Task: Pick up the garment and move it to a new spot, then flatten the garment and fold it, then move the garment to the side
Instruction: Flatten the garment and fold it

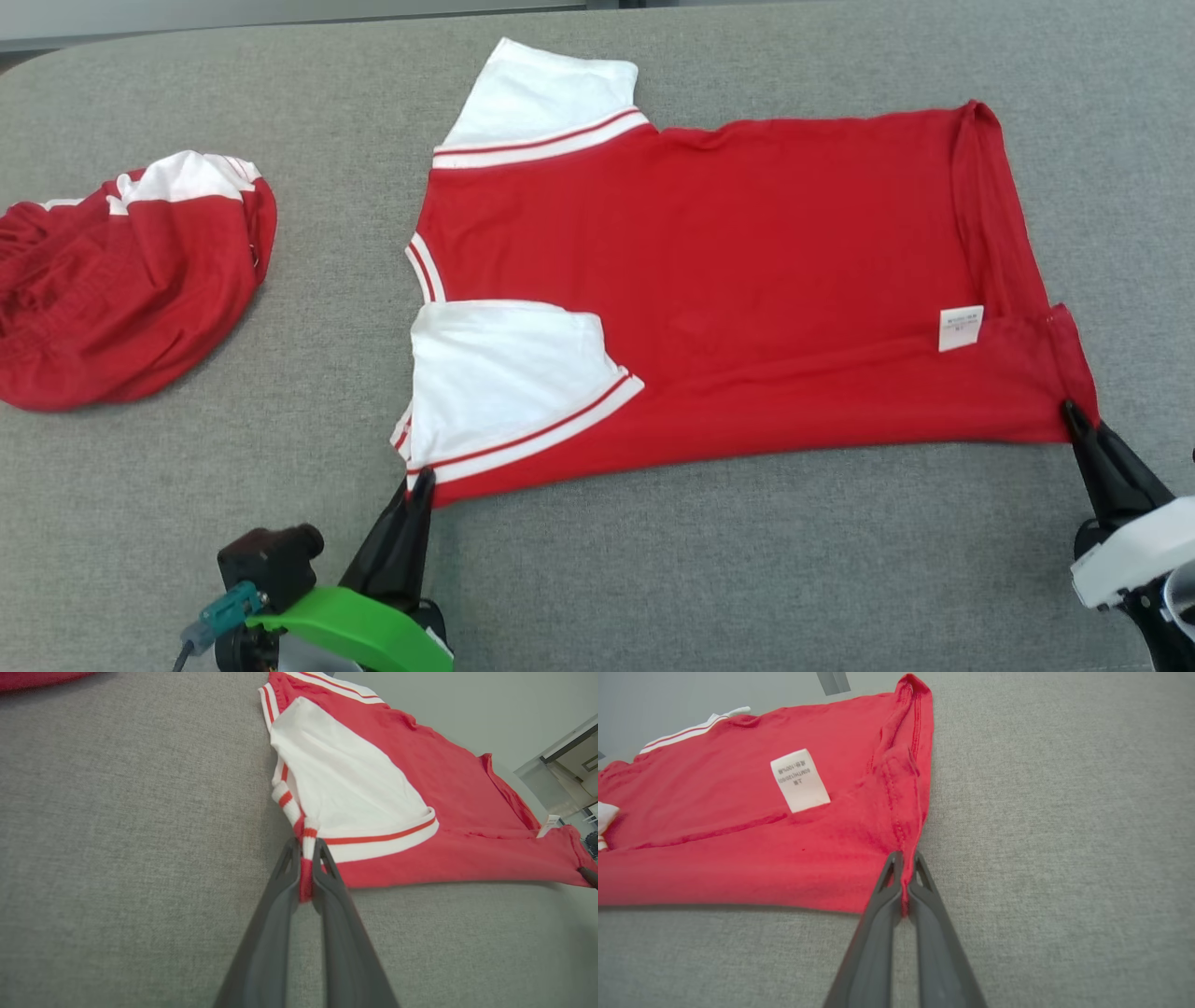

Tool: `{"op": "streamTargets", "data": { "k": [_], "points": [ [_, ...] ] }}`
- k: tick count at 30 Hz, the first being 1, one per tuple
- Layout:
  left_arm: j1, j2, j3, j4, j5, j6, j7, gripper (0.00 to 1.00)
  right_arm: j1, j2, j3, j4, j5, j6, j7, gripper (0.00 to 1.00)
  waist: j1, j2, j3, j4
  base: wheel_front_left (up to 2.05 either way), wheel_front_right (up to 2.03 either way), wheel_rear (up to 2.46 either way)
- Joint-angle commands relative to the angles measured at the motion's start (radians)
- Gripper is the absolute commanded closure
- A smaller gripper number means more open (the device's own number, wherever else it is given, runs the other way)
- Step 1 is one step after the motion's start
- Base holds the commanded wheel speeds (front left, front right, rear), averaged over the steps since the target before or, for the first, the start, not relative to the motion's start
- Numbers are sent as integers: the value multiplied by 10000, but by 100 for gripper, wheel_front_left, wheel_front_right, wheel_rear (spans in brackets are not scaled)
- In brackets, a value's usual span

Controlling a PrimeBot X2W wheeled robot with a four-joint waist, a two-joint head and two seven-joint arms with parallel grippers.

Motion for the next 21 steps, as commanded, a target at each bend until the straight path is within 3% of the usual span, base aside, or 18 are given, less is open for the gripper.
{"op": "streamTargets", "data": {
  "k": [1, 15, 17, 18, 19, 20, 21],
  "points": [
    [310, 112, 3, -150, -93, 111, 43, 100, 324, -70, -122, -107, -78, -17, 3, 100, 0, -1, -103, 19, 0, 0, 0],
    [1276, 462, -362, -648, -196, 475, 765, 100, 1937, 112, -833, -553, -300, -17, 3, 100, 0, -1, -422, 107, 0, 0, 0],
    [1184, 448, -414, -575, -110, 531, 811, 100, 2008, 180, -833, -525, -277, -17, 3, 78, 0, -1, -438, 105, 0, 0, 0],
    [1129, 431, -464, -529, -24, 570, 852, 100, 2042, 202, -821, -474, -233, -17, 3, 57, 0, -1, -451, 105, 0, 0, 0],
    [1085, 390, -498, -482, -12, 597, 871, 100, 2047, 202, -812, -460, -219, -17, 3, 0, 0, -1, -461, 106, 0, 0, 0],
    [1049, 316, -543, -405, -55, 641, 957, 73, 2067, 232, -860, -438, -186, -17, 3, 0, 0, -1, -476, 104, 0, 0, 0],
    [1020, 281, -563, -369, -76, 698, 1017, 28, 2093, 238, -901, -444, -179, -15, 3, 0, 0, -1, -492, 102, 0, 0, 0]
  ]
}}
